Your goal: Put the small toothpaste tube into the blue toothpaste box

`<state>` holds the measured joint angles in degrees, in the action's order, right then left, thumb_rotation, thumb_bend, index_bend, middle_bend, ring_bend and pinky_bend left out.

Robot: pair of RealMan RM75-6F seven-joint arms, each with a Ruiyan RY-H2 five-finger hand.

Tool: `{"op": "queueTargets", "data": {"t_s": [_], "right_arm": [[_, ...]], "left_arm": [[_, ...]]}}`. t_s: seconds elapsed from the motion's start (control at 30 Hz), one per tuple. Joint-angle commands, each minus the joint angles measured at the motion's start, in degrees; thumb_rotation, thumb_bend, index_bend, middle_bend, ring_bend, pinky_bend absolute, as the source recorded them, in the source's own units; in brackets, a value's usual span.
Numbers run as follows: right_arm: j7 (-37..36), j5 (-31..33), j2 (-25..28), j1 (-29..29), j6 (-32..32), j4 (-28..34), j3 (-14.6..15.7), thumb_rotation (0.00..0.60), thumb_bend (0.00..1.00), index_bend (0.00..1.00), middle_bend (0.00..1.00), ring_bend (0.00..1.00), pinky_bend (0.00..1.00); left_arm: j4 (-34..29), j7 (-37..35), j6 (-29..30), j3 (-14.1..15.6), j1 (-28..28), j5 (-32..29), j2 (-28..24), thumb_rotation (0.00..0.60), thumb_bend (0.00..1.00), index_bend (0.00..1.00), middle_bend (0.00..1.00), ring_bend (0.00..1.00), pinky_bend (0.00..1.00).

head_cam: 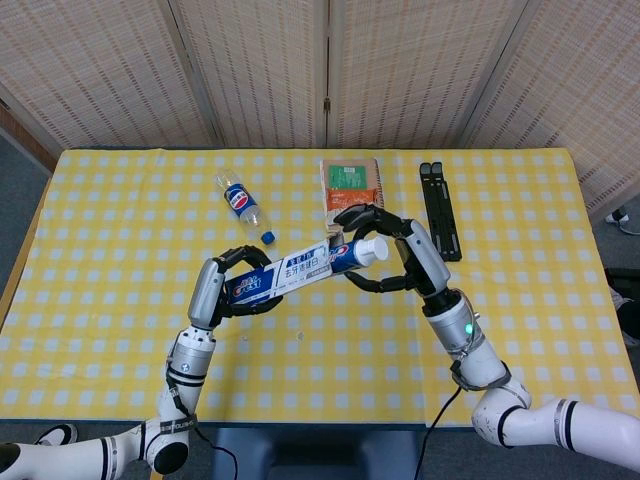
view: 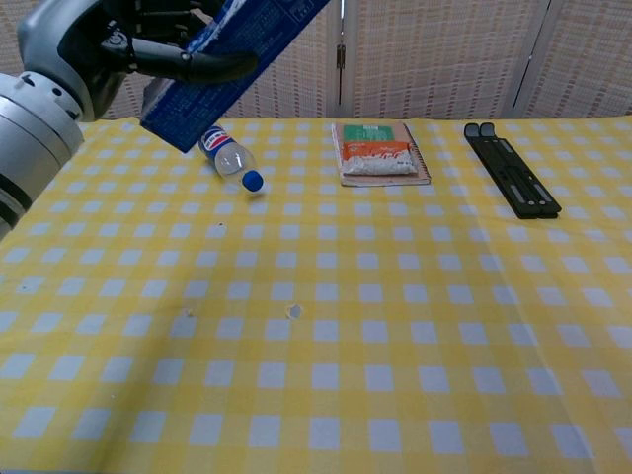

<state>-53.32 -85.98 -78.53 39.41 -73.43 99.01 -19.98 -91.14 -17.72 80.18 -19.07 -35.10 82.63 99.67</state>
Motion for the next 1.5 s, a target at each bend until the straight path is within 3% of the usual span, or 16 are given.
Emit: {"op": "queueTargets", "data": {"t_s": [0.03,0.33,0.53,0.8,1.0,1.33,1.5], "right_arm": [[0.6,0.2,0.0,0.1,0.4,-0.4,0.2,0.6,0.27,0.01,0.13,0.13,0.29],[-0.5,0.1,0.0,-0.2,-0.3,-0.9,0.2,0.6,0.27,0.0,0.09,0.1,0.27],[-1.2,-0.9,2.7,-1.9,-2.2,0.8,0.3,0.6,0.27,0.0,0.09,0.1,0.27],[-1.8,-1.3,6.4,-4.7,-3.1,-0.3,2.1,0.6,0.27,0.0,0.08,0.09,0.27],[-4.0,-2.0,8.2,-6.5,-4.1,-1.6,3.5,0.6,0.27,0.0,0.06,0.08,0.27],[-4.8,-3.2,10.0,-7.6,-5.2,-1.3,4.0,0.6,0.27,0.0,0.06,0.08,0.27],[-4.8,-3.8,11.1,-8.6,-5.8,-1.5,5.0,0.6,0.27,0.0,0.06,0.08,0.27]], "left_arm": [[-0.1,-0.1,0.2,-0.1,0.0,0.1,0.0,0.6,0.2,0.52,0.7,0.53,0.48],[-1.0,-1.7,0.3,-0.5,0.2,-0.3,-0.6,0.6,0.2,0.52,0.7,0.53,0.48],[-3.3,-15.6,2.7,-3.9,2.0,-2.1,-1.0,0.6,0.2,0.52,0.7,0.53,0.47],[-0.9,-23.4,10.5,-3.6,5.4,0.9,1.0,0.6,0.2,0.51,0.69,0.52,0.46],[3.5,-21.9,17.2,-3.5,6.9,3.0,5.0,0.6,0.2,0.51,0.69,0.51,0.45],[4.4,-20.5,14.2,-0.7,5.9,5.0,4.5,0.6,0.2,0.5,0.68,0.51,0.44],[8.4,-18.1,11.5,5.0,6.2,8.5,2.4,0.6,0.2,0.5,0.68,0.51,0.44]]}}
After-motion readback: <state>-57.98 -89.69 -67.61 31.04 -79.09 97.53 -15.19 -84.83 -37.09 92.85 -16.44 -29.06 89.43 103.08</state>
